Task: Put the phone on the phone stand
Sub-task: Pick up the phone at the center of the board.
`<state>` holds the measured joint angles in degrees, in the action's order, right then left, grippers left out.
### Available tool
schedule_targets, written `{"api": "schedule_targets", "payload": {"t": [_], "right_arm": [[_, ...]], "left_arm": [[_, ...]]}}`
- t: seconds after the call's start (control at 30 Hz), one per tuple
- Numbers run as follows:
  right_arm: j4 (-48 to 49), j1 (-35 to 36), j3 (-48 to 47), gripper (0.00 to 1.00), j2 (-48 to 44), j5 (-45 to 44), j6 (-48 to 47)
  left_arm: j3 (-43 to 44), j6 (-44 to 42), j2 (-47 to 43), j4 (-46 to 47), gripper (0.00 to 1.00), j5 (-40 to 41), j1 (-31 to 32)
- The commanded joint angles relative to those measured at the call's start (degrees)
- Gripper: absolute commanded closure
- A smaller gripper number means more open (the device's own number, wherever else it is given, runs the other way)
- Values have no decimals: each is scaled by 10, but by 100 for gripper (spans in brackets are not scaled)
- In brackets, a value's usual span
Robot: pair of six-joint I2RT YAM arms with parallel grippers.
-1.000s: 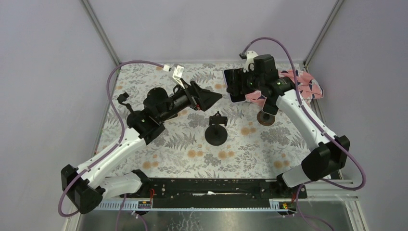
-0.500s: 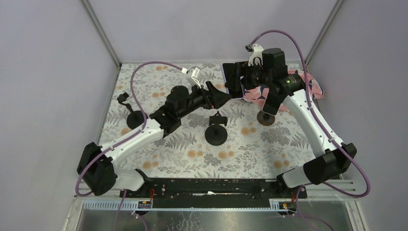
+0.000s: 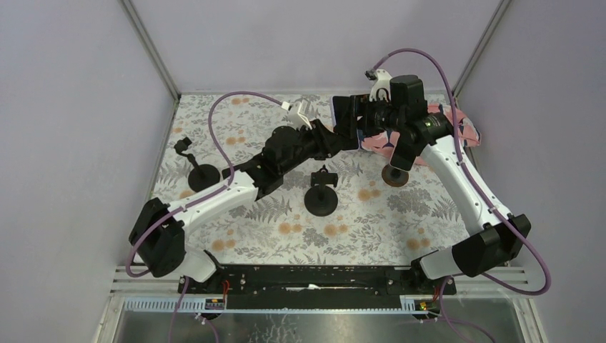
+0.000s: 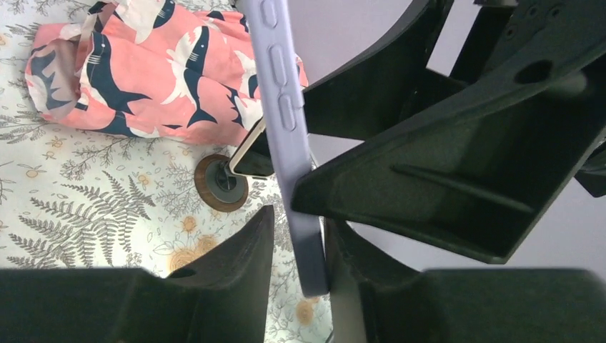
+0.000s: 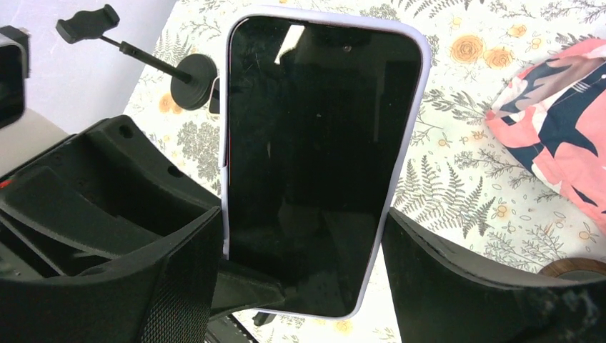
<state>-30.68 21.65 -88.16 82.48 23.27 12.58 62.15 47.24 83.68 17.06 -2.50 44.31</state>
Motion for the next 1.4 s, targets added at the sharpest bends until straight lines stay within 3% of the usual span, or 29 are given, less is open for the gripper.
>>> {"api": "schedule_targets", "payload": {"t": [0.0, 0.1, 0.13, 0.27, 0.47, 0.6, 0.8, 0.97, 1.07, 1.37], "right_arm": [[45, -3, 17, 81, -45, 25, 11], [49, -2, 28, 81, -52, 30, 7], [51, -2, 30, 80, -54, 34, 5], [45, -4, 30, 72, -60, 74, -22], [19, -71, 22, 2, -81, 259, -98], [-24, -119, 12, 0, -98, 368, -173], [-23, -144, 36, 0, -116, 467, -182], [82, -143, 94, 0, -119, 581, -87], [122, -138, 114, 0, -120, 603, -45], [94, -104, 109, 0, -115, 637, -78]], "left_arm": [[15, 4, 13, 37, 69, 14, 3], [16, -6, 15, 45, 96, 0, 3], [15, -12, 14, 47, 100, -3, 4], [4, -45, -6, 67, 100, -14, 3], [-39, -90, -72, 90, 100, -4, 3], [-79, -110, -129, 103, 100, -17, 3], [-147, -145, -231, 139, 100, -86, 2], [-195, -144, -287, 177, 100, -194, 0], [-221, -130, -306, 202, 100, -232, -1], [-283, -73, -314, 313, 100, -237, -3]]}}
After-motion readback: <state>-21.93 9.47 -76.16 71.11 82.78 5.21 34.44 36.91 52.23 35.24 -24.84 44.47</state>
